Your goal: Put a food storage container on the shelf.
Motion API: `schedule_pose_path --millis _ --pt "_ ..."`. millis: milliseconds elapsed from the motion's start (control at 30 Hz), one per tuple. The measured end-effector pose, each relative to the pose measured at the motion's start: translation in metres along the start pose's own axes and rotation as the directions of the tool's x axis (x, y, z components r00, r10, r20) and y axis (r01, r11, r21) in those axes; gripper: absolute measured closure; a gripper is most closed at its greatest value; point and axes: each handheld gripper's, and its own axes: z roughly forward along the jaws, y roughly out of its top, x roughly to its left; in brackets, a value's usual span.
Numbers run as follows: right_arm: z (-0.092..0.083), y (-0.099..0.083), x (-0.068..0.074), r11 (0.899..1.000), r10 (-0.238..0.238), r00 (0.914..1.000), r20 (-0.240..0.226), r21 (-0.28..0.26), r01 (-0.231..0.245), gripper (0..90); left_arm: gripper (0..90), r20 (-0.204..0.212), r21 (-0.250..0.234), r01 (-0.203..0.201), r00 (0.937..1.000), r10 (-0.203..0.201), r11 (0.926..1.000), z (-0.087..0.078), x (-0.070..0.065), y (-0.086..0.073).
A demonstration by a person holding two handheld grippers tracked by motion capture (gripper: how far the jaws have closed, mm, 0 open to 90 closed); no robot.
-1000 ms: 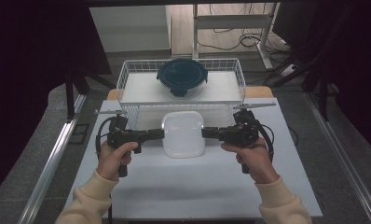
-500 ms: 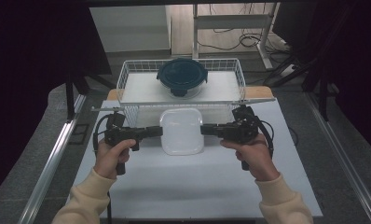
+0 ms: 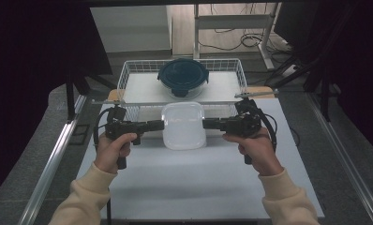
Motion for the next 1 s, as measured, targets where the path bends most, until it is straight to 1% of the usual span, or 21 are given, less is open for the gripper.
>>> schedule_pose_path --millis 167,300,333,367,433,533,600,767,1000 --pt "-0.003 0.010 0.002 1.000 -0.005 1.0000 0.000 -0.007 0.005 79.9 80.5 0.003 -0.004 -0.008 1.0000 0.008 1.0000 -0.002 -0.002 0.012" --pt "-0.007 0.022 0.005 1.000 -0.010 0.9999 0.003 -0.019 0.010 79.9 80.4 0.007 -0.012 -0.015 0.9999 0.015 0.9998 -0.004 -0.006 0.024" --pt "-0.008 0.024 0.006 1.000 -0.014 0.9999 0.005 -0.021 0.014 79.9 80.4 0.007 -0.012 -0.015 0.9999 0.015 0.9998 -0.004 -0.006 0.024" --pt "-0.009 0.027 0.008 1.000 -0.019 0.9998 0.007 -0.024 0.019 79.9 80.4 0.009 -0.016 -0.021 0.9997 0.021 0.9997 -0.006 -0.008 0.030" --pt "-0.011 0.034 0.010 0.999 -0.031 0.9995 0.010 -0.030 0.032 79.8 80.4 0.007 -0.020 -0.025 0.9997 0.025 0.9995 -0.007 -0.010 0.038" --pt "-0.013 0.046 0.012 0.999 -0.035 0.9993 0.016 -0.031 0.035 79.8 80.3 0.004 -0.022 -0.032 0.9995 0.032 0.9993 -0.008 -0.012 0.048" --pt "-0.013 0.052 0.012 0.999 -0.035 0.9993 0.016 -0.036 0.035 79.9 80.4 0.011 -0.020 -0.038 0.9992 0.038 0.9991 -0.010 -0.011 0.056" --pt "-0.013 0.065 0.013 0.998 -0.043 0.9987 0.029 -0.045 0.044 79.8 80.3 0.010 -0.022 -0.045 0.9989 0.045 0.9987 -0.012 -0.011 0.071" --pt "-0.014 0.084 0.018 0.998 -0.039 0.9985 0.038 -0.050 0.041 79.7 80.3 0.026 -0.026 -0.036 0.9990 0.037 0.9990 -0.015 -0.008 0.091"
